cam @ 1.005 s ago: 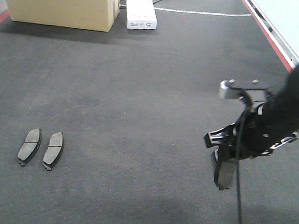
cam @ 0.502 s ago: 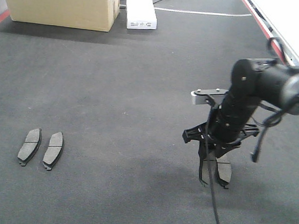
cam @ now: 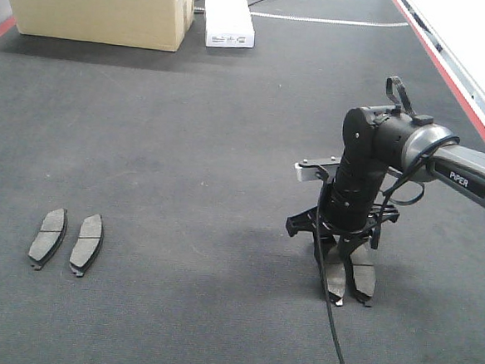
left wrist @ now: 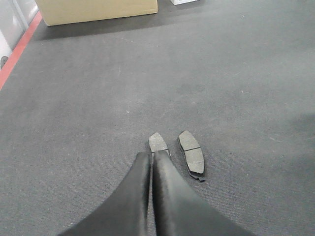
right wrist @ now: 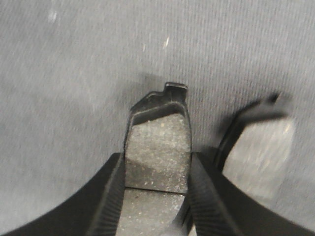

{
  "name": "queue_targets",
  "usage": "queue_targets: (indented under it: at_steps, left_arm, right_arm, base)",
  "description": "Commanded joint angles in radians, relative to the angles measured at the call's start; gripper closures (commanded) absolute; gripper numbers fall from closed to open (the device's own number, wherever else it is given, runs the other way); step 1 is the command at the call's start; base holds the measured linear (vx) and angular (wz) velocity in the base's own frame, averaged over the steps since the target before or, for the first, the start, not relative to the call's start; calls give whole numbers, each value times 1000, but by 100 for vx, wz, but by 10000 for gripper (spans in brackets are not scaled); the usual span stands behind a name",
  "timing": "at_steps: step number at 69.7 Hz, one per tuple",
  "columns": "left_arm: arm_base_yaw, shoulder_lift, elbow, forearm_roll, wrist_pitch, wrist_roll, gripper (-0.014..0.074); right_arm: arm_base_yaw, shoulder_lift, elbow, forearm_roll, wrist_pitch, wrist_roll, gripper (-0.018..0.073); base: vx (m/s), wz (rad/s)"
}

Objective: Move and align brake pads A on conveyor
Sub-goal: 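Lower the right gripper's pad beside the other belt pad, then open the right gripper and raise it away from the pads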

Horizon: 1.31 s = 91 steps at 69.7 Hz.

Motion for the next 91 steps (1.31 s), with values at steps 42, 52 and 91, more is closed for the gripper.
queue_targets:
  at_steps: [42, 52, 91]
  left_arm:
    - [0, 5, -22, 8, -69, 0, 602]
    - [0, 5, -22, 8, -69, 0, 602]
    - [0, 5, -22, 8, -69, 0, 602]
  right_arm:
    - [-1, -69, -36, -4, 56, 21, -137]
    - [13, -124, -36, -4, 20, 27, -134]
    - [58, -520, 48, -67, -205, 86, 150]
  base:
    - [0, 0]
    - [0, 0]
    - [0, 0]
